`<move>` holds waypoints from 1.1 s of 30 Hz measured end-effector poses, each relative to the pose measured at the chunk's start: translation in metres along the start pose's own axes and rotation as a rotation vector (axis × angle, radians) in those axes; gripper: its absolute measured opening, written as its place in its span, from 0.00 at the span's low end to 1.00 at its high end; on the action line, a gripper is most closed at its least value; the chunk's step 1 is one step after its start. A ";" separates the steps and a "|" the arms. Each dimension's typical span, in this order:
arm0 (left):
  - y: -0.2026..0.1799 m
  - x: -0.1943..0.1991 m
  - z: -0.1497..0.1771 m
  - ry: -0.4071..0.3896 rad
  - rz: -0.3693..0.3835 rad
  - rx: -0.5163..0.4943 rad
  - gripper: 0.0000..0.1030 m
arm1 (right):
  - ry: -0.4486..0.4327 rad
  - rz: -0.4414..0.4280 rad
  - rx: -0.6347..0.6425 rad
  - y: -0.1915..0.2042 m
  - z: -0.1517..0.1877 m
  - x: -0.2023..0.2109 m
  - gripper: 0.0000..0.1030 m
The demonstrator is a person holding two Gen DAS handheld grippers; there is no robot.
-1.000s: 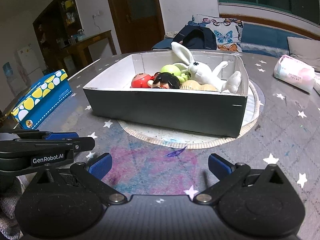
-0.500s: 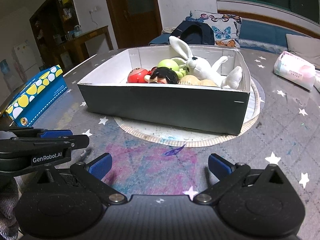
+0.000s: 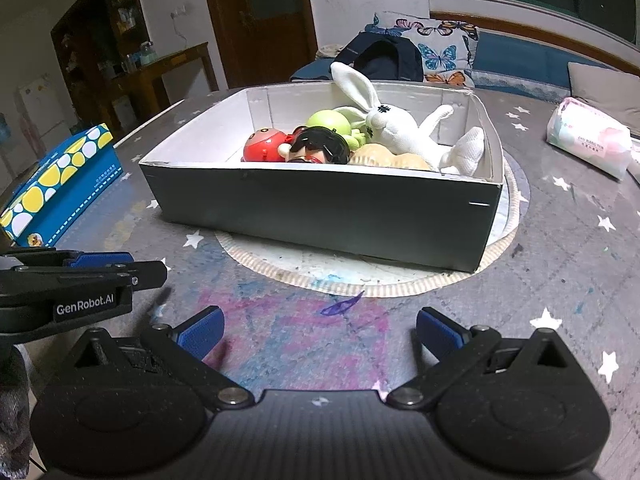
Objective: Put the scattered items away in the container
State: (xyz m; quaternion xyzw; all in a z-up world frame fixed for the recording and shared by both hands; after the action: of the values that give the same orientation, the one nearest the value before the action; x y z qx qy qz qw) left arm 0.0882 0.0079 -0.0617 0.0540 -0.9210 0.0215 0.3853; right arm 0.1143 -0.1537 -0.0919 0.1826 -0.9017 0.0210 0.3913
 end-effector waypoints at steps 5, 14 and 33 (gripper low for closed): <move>-0.002 -0.003 -0.004 0.003 0.001 -0.009 0.33 | 0.003 0.014 0.002 -0.002 -0.004 -0.003 1.00; -0.004 -0.012 -0.008 0.016 -0.012 -0.018 0.33 | 0.020 0.026 -0.001 -0.005 -0.007 -0.010 1.00; -0.008 -0.027 -0.015 0.038 -0.031 -0.031 0.33 | 0.033 0.045 -0.005 -0.012 -0.016 -0.021 1.00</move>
State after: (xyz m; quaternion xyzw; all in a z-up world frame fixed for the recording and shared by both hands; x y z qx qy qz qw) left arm 0.1185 0.0034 -0.0699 0.0620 -0.9128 0.0021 0.4037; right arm 0.1429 -0.1553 -0.0974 0.1607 -0.8991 0.0303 0.4060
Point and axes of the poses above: each gripper's, at about its wrist camera, not at the fingertips, and x roughly against the way its jaws point, y to its left, z to its underside, the point moved 4 cm from there along -x, roughly the way its jaws point, and after that the axes turned 3 degrees about x, right-handed, at the moved point
